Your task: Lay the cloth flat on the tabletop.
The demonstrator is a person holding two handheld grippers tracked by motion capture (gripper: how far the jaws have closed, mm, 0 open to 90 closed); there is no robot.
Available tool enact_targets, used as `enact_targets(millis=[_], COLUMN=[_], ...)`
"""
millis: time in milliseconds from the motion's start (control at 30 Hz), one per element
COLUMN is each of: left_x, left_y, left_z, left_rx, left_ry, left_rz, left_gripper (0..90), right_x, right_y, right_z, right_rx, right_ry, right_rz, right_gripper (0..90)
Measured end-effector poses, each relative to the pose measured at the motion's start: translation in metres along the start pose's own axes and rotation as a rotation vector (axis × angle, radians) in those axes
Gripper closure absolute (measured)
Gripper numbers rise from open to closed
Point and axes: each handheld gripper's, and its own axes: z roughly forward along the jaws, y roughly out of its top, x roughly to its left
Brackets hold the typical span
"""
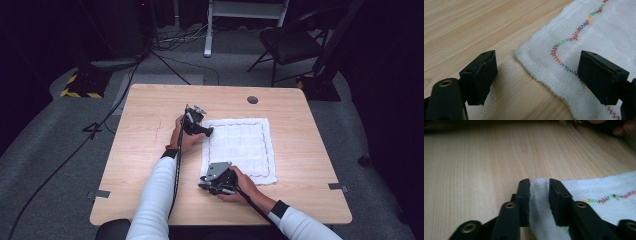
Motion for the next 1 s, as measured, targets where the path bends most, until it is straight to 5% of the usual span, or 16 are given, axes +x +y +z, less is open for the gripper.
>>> enact_targets(millis=[100,200,333,600,767,900,1000], left_x=[0.003,0.008,0.012,0.005,0.002,0.009,0.013], left_y=[-0.001,-0.003,-0.003,0.0,0.0,-0.003,-0.004], left_z=[-0.004,-0.006,-0.004,0.0,-0.003,-0.005,-0.006], left_rx=[-0.011,-0.027,-0.021,-0.003,-0.028,-0.046,-0.04], left_ry=[-0.023,-0.024,0.026,0.04,-0.037,-0.083,-0.107], left_rz=[0.014,-0.026,-0.072,-0.045,0.011,-0.009,-0.019], left_gripper=[28.6,46.3,24.8,18.1,46.0,70.4,79.9], right_x=[0.0,-0.001,-0.001,0.004,0.004,0.004,0.004], right_y=[-0.001,-0.001,-0.001,-0.001,0.0,-0.001,-0.001], right_z=[0.0,-0.001,-0.001,-0.004,-0.004,-0.004,-0.004], right_rx=[0.006,0.007,0.008,0.022,0.024,0.023,0.022], right_ry=[-0.025,-0.034,-0.033,-0.007,-0.01,-0.008,-0.006], right_rz=[-0.003,0.002,-0.002,-0.02,-0.021,-0.023,-0.026], right_gripper=[81.3,84.6,86.1,87.1,87.2,87.2,87.3])
